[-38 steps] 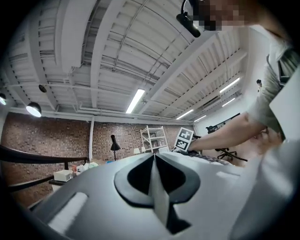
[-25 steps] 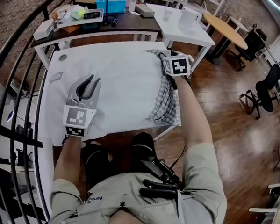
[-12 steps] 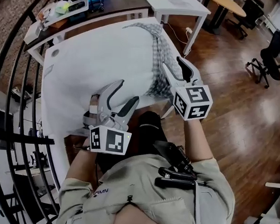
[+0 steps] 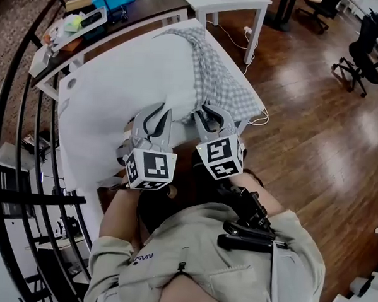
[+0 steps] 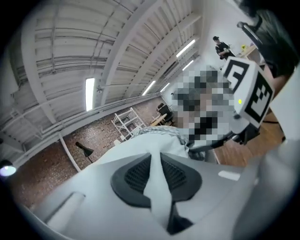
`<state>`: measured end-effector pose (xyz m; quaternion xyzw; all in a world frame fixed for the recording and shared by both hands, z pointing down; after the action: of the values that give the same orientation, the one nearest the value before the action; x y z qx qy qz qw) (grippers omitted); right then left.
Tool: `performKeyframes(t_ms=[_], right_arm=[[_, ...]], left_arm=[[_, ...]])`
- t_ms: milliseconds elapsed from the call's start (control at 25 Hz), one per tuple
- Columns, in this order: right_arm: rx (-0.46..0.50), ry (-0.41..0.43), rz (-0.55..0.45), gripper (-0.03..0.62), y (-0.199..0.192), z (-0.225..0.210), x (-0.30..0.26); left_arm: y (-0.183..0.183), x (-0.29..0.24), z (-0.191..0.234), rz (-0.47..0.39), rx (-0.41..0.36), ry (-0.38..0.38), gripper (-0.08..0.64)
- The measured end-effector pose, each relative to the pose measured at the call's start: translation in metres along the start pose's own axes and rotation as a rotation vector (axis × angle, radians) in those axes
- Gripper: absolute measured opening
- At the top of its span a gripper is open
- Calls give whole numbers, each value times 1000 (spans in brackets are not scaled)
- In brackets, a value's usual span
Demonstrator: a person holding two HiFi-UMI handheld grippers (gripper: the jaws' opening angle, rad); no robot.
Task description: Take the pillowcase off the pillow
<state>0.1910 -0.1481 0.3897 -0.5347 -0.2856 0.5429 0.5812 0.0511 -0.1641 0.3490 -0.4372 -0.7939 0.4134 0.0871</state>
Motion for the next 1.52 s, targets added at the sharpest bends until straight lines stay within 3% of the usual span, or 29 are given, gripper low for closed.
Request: performKeyframes(t_ms=[80,400,520,600,720,920,1080,1160,1240,1320,1400,1440,1520], right_arm=[[42,-37,-17,34,8,-8,4],[173,-241,-96,28,34,-57,17],[138,-324,-3,25,15,-85,12],[66,-315,84,23,-14,-110,4],[17,-224,176,23,-45,-122,-9],[-26,-103,298,40,-62,-115,-28],[-106,-101,207,106,-44,-131,0],[-143,-121,111,109,-23,-143,15],[-152,-125,27,109,0,-152,22],[-126,-110,-19,109,18,-158,17],[-91,-86,-26,110,34,-164,-1],[-80,-67,-20,128,41,-166,-13],[-79,-16,2,157,52,-170,-41]], left_arm=[[6,8,16,-38,91,26,41],[19,37,84,-161,312,67,37],[7,49,102,-176,397,112,23],[-4,65,115,-202,451,148,21],[-9,77,113,-205,408,99,23],[-16,76,61,-184,320,-112,72],[25,103,42,-266,322,-199,235],[43,117,51,-313,381,-198,238],[53,122,65,-353,371,-174,235],[50,106,84,-311,282,-102,235],[43,68,108,-248,244,-36,244],[36,46,117,-191,241,-31,291],[13,7,117,-14,236,-90,333]])
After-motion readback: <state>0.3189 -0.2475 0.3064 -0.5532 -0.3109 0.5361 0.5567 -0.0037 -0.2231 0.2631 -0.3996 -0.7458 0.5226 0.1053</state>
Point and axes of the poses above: the fingertips, and each gripper's own axes: x backward along the fingers, z to its left, y out of its top, the point moved 8 cm from there along x, backward along the fingers, and after that the axes turned 1 degree about z, right-handed, at the moved point
